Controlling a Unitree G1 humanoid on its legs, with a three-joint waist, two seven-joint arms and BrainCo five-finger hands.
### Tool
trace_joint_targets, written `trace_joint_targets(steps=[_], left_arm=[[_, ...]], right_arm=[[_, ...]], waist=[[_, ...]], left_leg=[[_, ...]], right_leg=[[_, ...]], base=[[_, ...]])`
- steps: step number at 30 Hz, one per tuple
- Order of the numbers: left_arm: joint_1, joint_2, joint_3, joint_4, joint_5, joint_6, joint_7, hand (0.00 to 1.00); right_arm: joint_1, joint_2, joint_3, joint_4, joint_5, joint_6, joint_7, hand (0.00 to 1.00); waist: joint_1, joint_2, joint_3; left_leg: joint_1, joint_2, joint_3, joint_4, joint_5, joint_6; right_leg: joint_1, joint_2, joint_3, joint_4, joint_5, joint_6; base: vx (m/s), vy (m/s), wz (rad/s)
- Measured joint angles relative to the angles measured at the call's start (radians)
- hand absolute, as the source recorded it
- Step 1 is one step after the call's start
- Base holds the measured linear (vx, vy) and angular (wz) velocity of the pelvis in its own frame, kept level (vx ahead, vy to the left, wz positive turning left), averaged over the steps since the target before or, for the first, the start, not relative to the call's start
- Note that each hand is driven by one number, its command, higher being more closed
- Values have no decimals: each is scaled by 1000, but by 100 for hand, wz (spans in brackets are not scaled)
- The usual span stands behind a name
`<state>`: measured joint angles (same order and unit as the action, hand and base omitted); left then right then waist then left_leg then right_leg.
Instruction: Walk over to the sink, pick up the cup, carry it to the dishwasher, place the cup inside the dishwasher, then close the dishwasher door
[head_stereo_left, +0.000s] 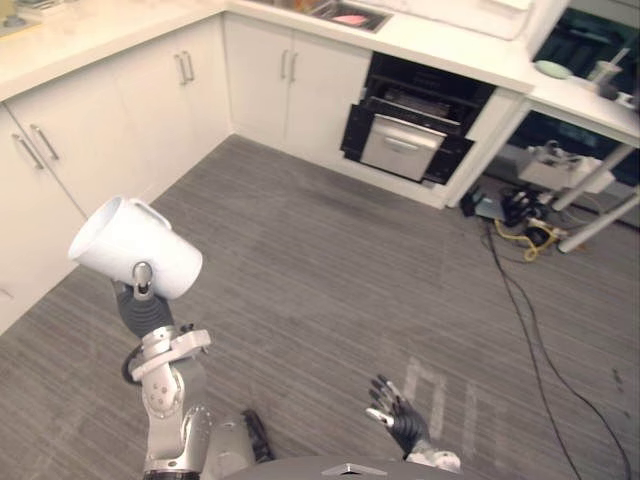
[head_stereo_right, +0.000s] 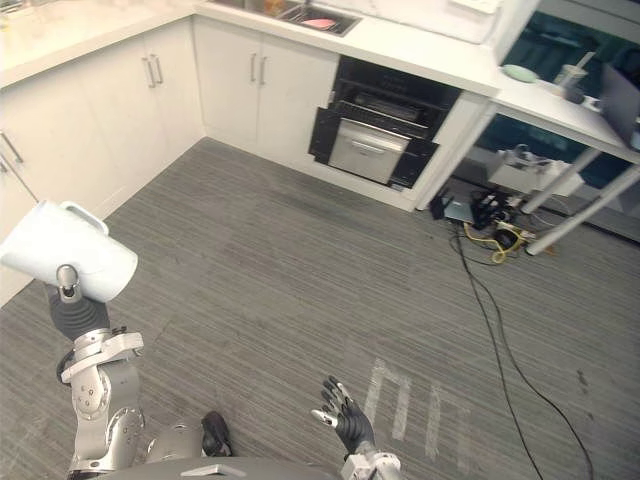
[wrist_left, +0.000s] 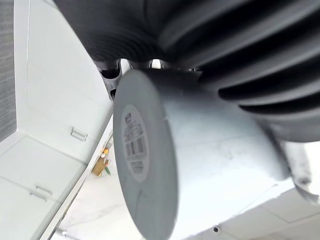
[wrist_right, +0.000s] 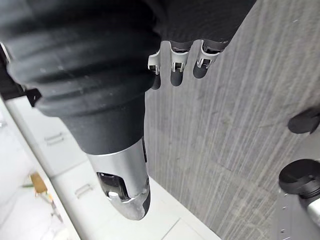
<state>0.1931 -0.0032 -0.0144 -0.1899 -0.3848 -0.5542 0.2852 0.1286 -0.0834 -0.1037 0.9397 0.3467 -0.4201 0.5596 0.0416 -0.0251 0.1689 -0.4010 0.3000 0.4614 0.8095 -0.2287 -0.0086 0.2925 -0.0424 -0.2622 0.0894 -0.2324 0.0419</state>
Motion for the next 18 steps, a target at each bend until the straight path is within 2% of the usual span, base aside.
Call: trace_joint_targets(steps=[1, 2, 3, 5, 6, 7, 8, 9, 10, 11, 12, 13, 14, 15, 16, 17, 18], left_arm=[[-4, -8, -23, -22, 12, 0, 3, 100], [-6, -1, -46, -22, 19, 6, 4, 100], [-4, 3, -51, -24, 19, 9, 2, 100], [-4, 4, -44, -57, 20, 10, -9, 100], [-9, 4, -44, -69, 19, 11, -12, 100], [-19, 8, -45, -80, 19, 12, -35, 100], [-32, 20, -51, -79, 18, 22, -58, 100], [-40, 28, -58, -78, 16, 28, -68, 100], [-50, 40, -74, -78, 17, 38, -82, 100], [-65, 49, -109, -73, 23, 44, -95, 100], [-67, 48, -122, -71, 39, 45, -94, 100], [-75, 50, -157, -62, 65, 45, -94, 100], [-99, 54, -181, -37, 82, 45, -96, 100], [-154, 63, -207, 14, 95, 47, -109, 100], [-164, 64, -210, 23, 95, 48, -114, 100], [-197, 64, -223, 52, 95, 51, -121, 100], [-220, 60, -229, 86, 93, 58, -125, 100]], right_arm=[[-4, -15, 5, -2, 0, 1, -6, 0], [-11, -14, 14, 29, 1, 15, -30, 0], [-8, -15, 28, 31, 1, 20, -37, 0], [-10, -12, 68, 37, 0, 37, -44, 0], [-11, -11, 69, 37, 0, 41, -44, 0], [-5, -6, 69, 39, 1, 48, -44, 0], [10, 1, 69, 41, 1, 51, -44, 0], [20, 6, 68, 41, 3, 52, -45, 0], [36, 16, 67, 42, 12, 52, -44, 0], [72, 28, 62, 45, 19, 51, -44, 0], [79, 29, 55, 39, 22, 38, -43, 0], [95, 25, 40, 28, 22, 20, -40, 0], [102, 23, 21, 20, 26, 5, -37, 0], [110, 33, 0, 23, 48, -7, -37, 0], [112, 36, -1, 23, 51, -11, -37, 0], [114, 44, -8, 22, 63, -24, -36, 0], [116, 63, -31, 20, 81, -40, -35, 0]], waist=[[6, 34, 0], [-14, 9, -3], [-15, -5, -11], [-10, -52, -35], [-13, -53, -36], [-14, -60, -41], [-17, -72, -49], [-21, -79, -52], [-33, -90, -59], [-53, -94, -63], [-56, -93, -66], [-65, -78, -75], [-75, -58, -81], [-101, -48, -85], [-108, -47, -85], [-125, -44, -83], [-142, -24, -72]], left_leg=[[-9, -4, -70, -111, 26, 68], [7, -47, -69, -90, -28, 84], [19, -70, -57, -99, -43, 84], [80, -150, 16, -150, -78, 111], [91, -155, 28, -145, -96, 117], [118, -174, 44, -143, -125, 118], [161, -201, 57, -168, -144, 116], [186, -218, 56, -187, -148, 116], [225, -247, 45, -223, -150, 113], [305, -299, 11, -311, -149, 111], [345, -315, 3, -359, -146, 106], [409, -324, -7, -439, -128, 87], [439, -325, -39, -486, -89, 87], [477, -320, -70, -543, -66, 89], [482, -320, -75, -550, -64, 88], [493, -313, -93, -558, -67, 82], [518, -283, -118, -546, -91, 58]], right_leg=[[24, 14, 18, 1, -58, 37], [32, -30, 26, 46, -92, 45], [22, -58, 37, 76, -101, 35], [-29, -152, 97, 194, -112, 61], [-41, -166, 109, 231, -111, 67], [-66, -197, 128, 316, -102, 90], [-112, -229, 147, 459, -70, 137], [-147, -240, 160, 560, -38, 174], [-207, -249, 180, 740, 21, 219], [-303, -250, 161, 963, 27, 175], [-339, -245, 149, 1003, 18, 133], [-420, -216, 116, 1013, -17, 70], [-482, -179, 94, 964, -55, 33], [-561, -126, 86, 773, -81, 15], [-573, -119, 88, 723, -79, 14], [-610, -95, 103, 562, -55, 10], [-624, -38, 166, 265, 68, 17]], base=[[275, 239, 20], [342, 295, 28], [377, 320, 15], [381, 254, -34], [370, 186, -37], [352, 170, -24], [411, 182, -15], [323, 128, 7], [371, 120, 28], [310, 96, 24], [386, 125, 8], [270, 90, -5], [394, 120, 22], [260, 75, 37], [345, 45, 59], [321, -36, 63], [504, -70, 66]])
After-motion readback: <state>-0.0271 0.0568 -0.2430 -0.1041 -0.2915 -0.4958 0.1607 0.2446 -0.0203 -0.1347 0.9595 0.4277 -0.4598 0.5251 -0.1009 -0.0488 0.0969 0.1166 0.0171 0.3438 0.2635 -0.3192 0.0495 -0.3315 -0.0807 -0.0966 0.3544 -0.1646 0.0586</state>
